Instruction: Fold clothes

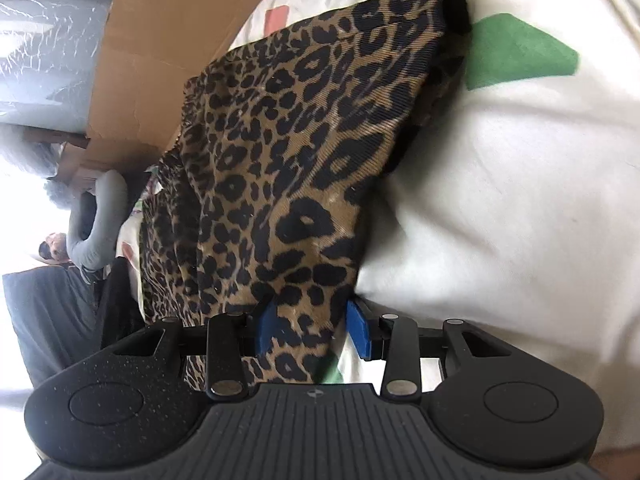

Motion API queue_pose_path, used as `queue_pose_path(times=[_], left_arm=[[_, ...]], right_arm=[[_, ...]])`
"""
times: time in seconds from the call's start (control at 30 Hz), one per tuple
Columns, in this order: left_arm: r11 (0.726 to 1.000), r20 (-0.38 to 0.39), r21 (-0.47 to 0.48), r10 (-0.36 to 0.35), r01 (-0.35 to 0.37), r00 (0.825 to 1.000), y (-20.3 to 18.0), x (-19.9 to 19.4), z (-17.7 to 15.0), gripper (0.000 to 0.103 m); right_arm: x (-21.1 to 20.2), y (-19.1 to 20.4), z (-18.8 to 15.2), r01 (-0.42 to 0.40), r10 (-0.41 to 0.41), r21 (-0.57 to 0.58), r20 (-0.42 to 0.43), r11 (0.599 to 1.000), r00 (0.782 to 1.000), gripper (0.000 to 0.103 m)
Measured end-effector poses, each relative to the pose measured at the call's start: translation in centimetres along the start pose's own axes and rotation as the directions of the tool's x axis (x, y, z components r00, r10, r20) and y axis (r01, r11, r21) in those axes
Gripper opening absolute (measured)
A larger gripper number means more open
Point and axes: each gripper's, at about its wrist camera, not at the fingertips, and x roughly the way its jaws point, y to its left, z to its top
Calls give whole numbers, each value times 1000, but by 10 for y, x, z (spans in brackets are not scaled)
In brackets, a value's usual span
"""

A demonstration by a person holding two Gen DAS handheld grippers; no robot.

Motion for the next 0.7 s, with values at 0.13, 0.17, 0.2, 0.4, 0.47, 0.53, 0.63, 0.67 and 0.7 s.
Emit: queue_pose_path(times=[0.13, 0.17, 0.2, 0.4, 0.47, 0.53, 0.63, 0.67, 0.7], left_arm=[[1000, -5, 5, -3, 3, 1000, -4, 2, -3, 22], [1000, -7, 5, -4, 4, 1000, -5, 2, -3, 22], [1000, -9, 5, -5, 5, 1000, -5, 2, -4, 22], [1000, -18, 2, -5, 5, 1000, -6, 4, -8, 22], [1000, -21, -4, -3, 3, 1000, -5, 4, -9, 22], [1000, -23, -9, -1, 1, 1000, -3, 4, -10, 22], [1000, -24, -10, -1, 1, 1000, -2, 3, -10, 22], [1000, -23, -8, -2, 2, 1000, -2, 3, -10, 22], [1000, -23, -6, -2, 2, 1000, -2, 2, -10, 22]], right_arm=[[6, 0, 5, -35, 35, 5, 12, 999, 999, 44], [7, 0, 6, -42, 42, 5, 13, 999, 999, 44], [8, 0, 7, -49, 49, 5, 13, 999, 999, 45], [2, 3, 6, -60, 60, -9, 5, 998, 998, 22], [-1, 4, 3, -53, 53, -13, 3, 999, 999, 10], [-4, 4, 1, -45, 45, -16, 0, 999, 999, 3], [-9, 5, -3, -34, 34, -22, -5, 999, 999, 1], [-10, 6, -4, -30, 30, -24, -6, 999, 1000, 0], [-12, 6, -5, -26, 26, -26, -7, 999, 1000, 0]])
